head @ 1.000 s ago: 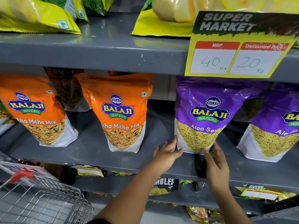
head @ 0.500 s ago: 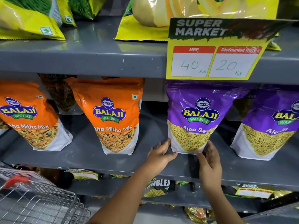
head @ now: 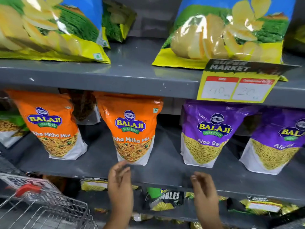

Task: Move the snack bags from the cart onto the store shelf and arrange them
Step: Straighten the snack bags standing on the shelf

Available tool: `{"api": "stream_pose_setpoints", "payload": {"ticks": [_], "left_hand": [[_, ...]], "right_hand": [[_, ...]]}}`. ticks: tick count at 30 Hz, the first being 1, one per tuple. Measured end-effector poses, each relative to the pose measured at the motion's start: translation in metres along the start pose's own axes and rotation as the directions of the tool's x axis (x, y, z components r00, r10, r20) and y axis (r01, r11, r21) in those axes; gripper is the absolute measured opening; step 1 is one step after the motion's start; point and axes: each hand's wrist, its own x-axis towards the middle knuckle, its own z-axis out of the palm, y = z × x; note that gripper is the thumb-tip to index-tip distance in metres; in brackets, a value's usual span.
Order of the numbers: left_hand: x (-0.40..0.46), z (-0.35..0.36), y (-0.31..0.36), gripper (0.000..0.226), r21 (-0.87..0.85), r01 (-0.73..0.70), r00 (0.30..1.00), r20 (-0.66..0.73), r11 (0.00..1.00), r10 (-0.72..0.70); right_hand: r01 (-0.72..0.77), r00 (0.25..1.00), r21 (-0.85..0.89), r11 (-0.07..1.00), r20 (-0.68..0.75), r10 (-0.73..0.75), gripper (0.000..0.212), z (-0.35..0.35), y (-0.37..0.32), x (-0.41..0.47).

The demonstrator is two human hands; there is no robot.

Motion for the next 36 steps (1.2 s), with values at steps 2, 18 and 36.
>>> {"api": "stream_pose_setpoints", "payload": {"ticks": [2,18,36], "left_hand": [[0.014,-0.007,0.002,0.035,0.018,0.058,0.997,0.059,0.998,-0.059],[0.051,-0.028,-0.008,0.067,0.203,0.171,0.920,0.319,0.964,-0.230],[-0.028,0.004,-0.008,0.044,0.329,0.045,0.870,0.452,0.943,-0.199]], "right_hand": [[0.007,0.979,-0.047,0.999,0.206,0.003,0.023,0.030,0.000,-0.012],[-0.036,0.830,-0.309,0.950,0.521,0.201,0.084,0.128,0.003,-0.015],[-0.044,0.968,0.104,0.994,-0.241,0.068,0.022,0.020,0.000,0.000]]}}
